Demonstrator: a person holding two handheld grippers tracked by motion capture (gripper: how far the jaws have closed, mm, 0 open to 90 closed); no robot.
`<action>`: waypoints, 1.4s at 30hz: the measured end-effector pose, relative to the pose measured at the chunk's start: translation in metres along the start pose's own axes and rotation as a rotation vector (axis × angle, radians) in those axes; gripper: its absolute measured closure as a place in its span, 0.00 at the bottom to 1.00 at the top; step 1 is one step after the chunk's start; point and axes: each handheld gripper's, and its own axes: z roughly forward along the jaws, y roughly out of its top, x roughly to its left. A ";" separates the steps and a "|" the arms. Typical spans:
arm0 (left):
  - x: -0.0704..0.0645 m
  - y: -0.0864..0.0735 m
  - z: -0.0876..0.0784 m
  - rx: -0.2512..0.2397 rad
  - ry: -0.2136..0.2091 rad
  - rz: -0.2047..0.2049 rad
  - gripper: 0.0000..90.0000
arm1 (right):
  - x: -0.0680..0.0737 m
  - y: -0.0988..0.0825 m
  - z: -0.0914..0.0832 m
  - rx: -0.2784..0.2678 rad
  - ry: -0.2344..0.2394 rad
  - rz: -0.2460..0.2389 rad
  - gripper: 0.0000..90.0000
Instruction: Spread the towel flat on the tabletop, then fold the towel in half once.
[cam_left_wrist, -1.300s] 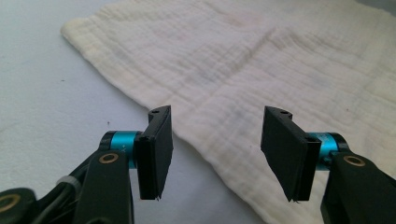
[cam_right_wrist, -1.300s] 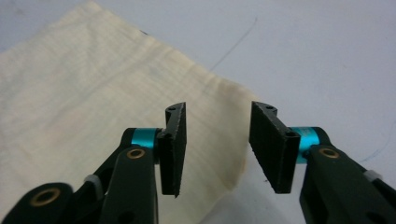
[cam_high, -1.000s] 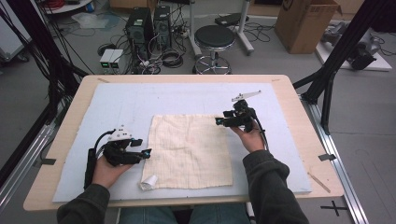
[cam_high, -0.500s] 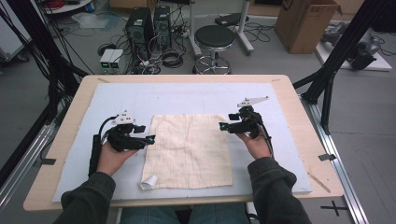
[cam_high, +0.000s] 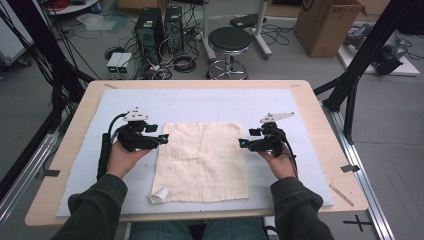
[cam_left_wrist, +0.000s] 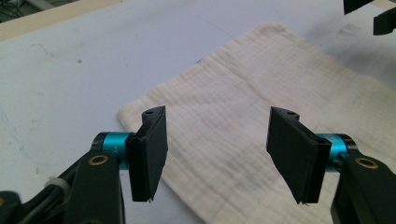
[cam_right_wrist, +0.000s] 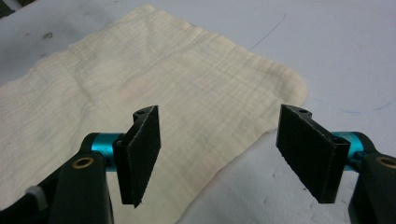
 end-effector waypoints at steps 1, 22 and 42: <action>0.000 0.000 0.001 -0.005 -0.001 -0.005 0.43 | 0.001 0.000 0.000 0.005 0.003 0.001 0.33; 0.008 0.002 0.010 0.005 -0.005 -0.041 0.44 | 0.007 0.014 0.000 -0.002 0.023 -0.022 0.32; 0.045 0.023 0.045 -0.052 0.068 -0.172 0.51 | -0.033 0.053 0.034 0.022 -0.063 0.048 0.42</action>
